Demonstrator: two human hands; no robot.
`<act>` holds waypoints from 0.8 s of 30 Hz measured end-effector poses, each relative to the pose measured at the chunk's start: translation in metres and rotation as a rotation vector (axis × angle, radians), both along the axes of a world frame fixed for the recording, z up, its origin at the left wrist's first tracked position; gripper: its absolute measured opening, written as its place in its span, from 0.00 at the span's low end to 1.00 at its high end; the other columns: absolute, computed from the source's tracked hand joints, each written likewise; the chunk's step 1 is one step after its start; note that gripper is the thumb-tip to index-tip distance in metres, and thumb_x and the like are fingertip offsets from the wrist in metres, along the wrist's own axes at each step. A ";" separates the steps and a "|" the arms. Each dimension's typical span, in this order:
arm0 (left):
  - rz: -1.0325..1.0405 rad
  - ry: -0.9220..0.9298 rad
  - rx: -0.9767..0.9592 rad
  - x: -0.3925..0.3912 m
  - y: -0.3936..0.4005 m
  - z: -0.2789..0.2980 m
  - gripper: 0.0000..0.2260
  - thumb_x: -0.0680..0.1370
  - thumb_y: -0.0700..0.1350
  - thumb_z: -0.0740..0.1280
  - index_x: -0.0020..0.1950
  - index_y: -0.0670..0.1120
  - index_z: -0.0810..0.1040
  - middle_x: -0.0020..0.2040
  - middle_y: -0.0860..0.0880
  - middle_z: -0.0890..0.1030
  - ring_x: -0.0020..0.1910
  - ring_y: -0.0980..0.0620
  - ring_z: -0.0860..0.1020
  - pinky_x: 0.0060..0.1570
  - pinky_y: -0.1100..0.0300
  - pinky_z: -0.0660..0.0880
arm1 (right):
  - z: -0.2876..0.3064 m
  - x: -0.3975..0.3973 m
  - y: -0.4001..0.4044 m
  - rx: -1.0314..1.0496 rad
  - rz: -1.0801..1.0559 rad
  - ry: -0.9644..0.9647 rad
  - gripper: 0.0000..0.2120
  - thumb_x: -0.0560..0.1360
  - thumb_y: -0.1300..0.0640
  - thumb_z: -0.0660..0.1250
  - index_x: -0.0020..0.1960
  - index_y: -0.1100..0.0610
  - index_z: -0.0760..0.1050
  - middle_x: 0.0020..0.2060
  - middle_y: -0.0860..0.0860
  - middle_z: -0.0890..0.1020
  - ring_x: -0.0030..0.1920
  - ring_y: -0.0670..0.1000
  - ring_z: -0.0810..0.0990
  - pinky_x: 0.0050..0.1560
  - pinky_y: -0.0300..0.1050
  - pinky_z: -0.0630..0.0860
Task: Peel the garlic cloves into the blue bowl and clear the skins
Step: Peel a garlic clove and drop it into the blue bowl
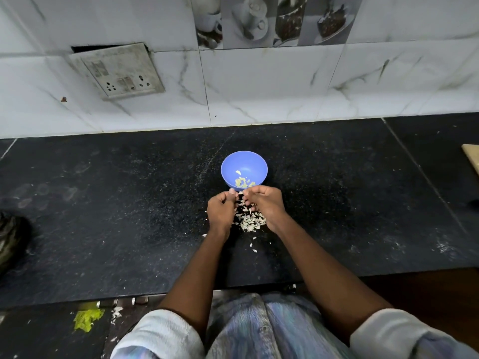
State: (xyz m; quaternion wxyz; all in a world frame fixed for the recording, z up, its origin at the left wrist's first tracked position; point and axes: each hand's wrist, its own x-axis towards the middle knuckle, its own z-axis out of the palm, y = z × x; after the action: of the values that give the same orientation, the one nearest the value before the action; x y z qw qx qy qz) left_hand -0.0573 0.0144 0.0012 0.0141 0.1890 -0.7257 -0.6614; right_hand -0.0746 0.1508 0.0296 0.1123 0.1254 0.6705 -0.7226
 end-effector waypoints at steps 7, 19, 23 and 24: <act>0.000 0.037 0.093 -0.002 0.010 0.008 0.12 0.83 0.40 0.64 0.45 0.44 0.86 0.40 0.44 0.86 0.37 0.51 0.80 0.44 0.51 0.78 | 0.004 -0.002 0.003 -0.005 0.044 0.026 0.03 0.78 0.67 0.71 0.51 0.64 0.82 0.42 0.60 0.86 0.36 0.48 0.82 0.35 0.39 0.78; -0.008 0.094 0.062 -0.002 0.011 0.009 0.04 0.79 0.38 0.76 0.53 0.41 0.88 0.46 0.47 0.89 0.47 0.46 0.88 0.54 0.49 0.84 | 0.001 -0.005 0.012 0.018 0.035 0.046 0.06 0.78 0.69 0.69 0.51 0.63 0.83 0.40 0.57 0.87 0.37 0.49 0.84 0.37 0.39 0.79; -0.010 0.089 0.099 0.001 0.013 0.009 0.05 0.78 0.38 0.76 0.53 0.40 0.87 0.46 0.46 0.89 0.48 0.44 0.88 0.55 0.46 0.84 | 0.002 -0.002 0.012 -0.001 0.016 0.051 0.04 0.76 0.68 0.73 0.51 0.64 0.83 0.38 0.55 0.86 0.36 0.48 0.83 0.36 0.39 0.78; -0.011 0.090 0.100 0.001 0.013 0.009 0.05 0.78 0.39 0.76 0.53 0.40 0.87 0.46 0.46 0.89 0.47 0.45 0.88 0.55 0.46 0.84 | 0.002 -0.002 0.012 0.001 0.014 0.058 0.04 0.76 0.68 0.73 0.49 0.63 0.83 0.38 0.54 0.86 0.36 0.48 0.83 0.36 0.39 0.78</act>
State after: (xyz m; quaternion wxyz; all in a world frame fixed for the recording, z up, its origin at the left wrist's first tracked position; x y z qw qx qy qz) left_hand -0.0561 0.0271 0.0104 0.0337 0.1555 -0.6914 -0.7047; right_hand -0.0763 0.1625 0.0317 0.0979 0.0996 0.6748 -0.7247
